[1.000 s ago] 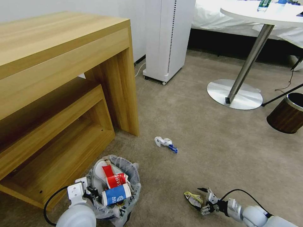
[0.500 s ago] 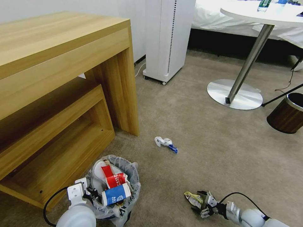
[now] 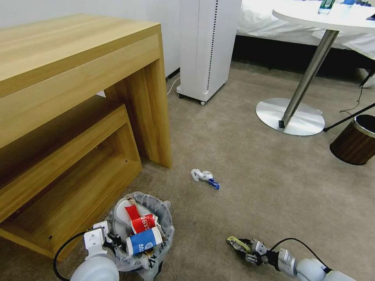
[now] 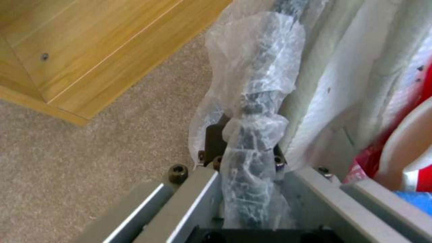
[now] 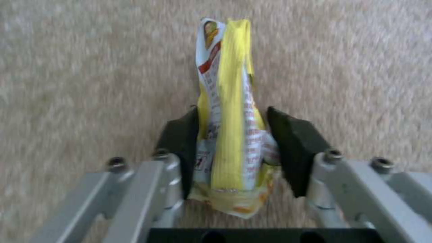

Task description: Pick up the trash bin and place the garbage on the floor into it.

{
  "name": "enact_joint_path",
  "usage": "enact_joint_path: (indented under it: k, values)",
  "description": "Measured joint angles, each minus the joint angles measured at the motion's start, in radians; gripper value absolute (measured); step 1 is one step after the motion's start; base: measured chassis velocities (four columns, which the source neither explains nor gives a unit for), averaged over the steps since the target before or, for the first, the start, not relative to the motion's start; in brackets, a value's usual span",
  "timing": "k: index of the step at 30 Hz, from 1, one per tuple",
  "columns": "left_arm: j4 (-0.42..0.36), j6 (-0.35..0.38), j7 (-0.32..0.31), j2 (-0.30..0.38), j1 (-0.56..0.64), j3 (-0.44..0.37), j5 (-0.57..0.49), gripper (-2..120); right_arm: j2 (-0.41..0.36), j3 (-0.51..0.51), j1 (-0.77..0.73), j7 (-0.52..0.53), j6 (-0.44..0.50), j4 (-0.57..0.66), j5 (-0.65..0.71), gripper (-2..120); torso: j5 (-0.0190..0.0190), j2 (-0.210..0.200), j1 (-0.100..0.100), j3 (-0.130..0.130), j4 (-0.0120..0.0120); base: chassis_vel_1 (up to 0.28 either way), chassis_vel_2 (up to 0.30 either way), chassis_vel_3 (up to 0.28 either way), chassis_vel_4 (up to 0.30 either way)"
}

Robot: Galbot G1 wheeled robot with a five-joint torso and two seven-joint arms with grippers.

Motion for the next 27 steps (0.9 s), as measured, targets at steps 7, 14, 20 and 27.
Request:
enact_joint_path:
  k: [7,14,20,27]
  values:
    - [0.001,-0.001,0.001,-0.006,-0.001,0.001,0.008,0,-0.013,0.002,0.002,0.002,-0.002,0.009,0.019,11,0.0000,0.000,0.000,0.000,0.0000,0.000,0.000,0.000,0.000]
    - [-0.006,-0.001,0.000,0.006,-0.004,-0.008,-0.018,0,-0.047,0.018,0.002,0.002,-0.006,0.086,0.062,0,-0.0007,0.000,0.000,0.000,-0.0005,0.000,0.000,0.000,0.000]
    - [-0.029,-0.002,-0.009,0.030,-0.005,-0.020,-0.067,0,-0.108,0.056,0.055,0.005,-0.022,0.290,0.147,0,-0.0007,0.000,0.000,0.000,-0.0001,0.000,0.000,0.000,0.000]
    - [-0.069,-0.002,-0.025,0.054,-0.011,-0.038,-0.116,0,-0.130,0.031,0.161,0.000,-0.043,0.426,0.191,0,-0.0005,0.000,0.000,0.000,-0.0002,0.000,0.000,0.000,0.000]
